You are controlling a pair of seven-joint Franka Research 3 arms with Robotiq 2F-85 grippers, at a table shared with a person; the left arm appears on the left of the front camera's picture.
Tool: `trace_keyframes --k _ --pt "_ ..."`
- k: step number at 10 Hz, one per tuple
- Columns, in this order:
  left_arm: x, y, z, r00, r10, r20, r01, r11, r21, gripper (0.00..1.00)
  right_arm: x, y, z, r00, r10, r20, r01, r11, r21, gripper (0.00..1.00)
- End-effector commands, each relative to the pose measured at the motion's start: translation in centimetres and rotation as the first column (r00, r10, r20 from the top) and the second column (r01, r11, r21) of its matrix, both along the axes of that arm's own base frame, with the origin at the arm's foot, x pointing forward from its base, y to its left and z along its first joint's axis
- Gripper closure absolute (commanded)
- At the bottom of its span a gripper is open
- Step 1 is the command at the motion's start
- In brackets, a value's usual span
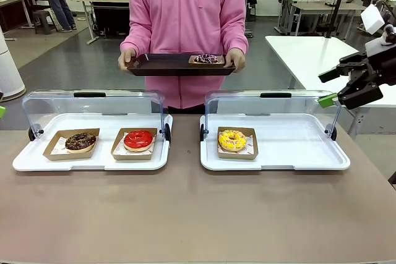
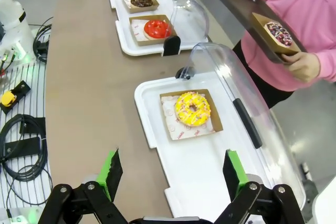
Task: Provide the desired donut to the person.
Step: Pick up and lift the Paper togo box containing the Donut pointed at by the person.
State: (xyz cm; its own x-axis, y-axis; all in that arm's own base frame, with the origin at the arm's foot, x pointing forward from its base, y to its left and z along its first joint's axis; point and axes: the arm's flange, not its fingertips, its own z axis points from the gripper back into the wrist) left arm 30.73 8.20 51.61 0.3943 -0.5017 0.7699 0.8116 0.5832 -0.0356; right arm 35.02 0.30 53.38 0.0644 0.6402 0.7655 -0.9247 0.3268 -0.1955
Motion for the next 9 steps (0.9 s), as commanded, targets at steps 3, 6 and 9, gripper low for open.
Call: trace_keyframes --k 3,6,9 --pt "0.0 0.2 -0.1 1.0 -0.017 0.015 0.017 1.0 -0.011 0.0 0.4 -0.3 -0.4 0.998 -0.057 -0.016 0.057 0.998 0.017 0.0" --pt "0.0 0.2 -0.1 1.0 -0.017 0.015 0.017 1.0 -0.011 0.0 0.0 -0.8 -0.4 0.992 -0.122 -0.024 0.123 0.992 0.007 0.0" --pt "0.0 0.2 -0.1 1.0 -0.017 0.015 0.017 1.0 -0.011 0.0 0.2 -1.3 0.1 0.996 -0.087 -0.022 0.087 0.996 0.009 0.0"
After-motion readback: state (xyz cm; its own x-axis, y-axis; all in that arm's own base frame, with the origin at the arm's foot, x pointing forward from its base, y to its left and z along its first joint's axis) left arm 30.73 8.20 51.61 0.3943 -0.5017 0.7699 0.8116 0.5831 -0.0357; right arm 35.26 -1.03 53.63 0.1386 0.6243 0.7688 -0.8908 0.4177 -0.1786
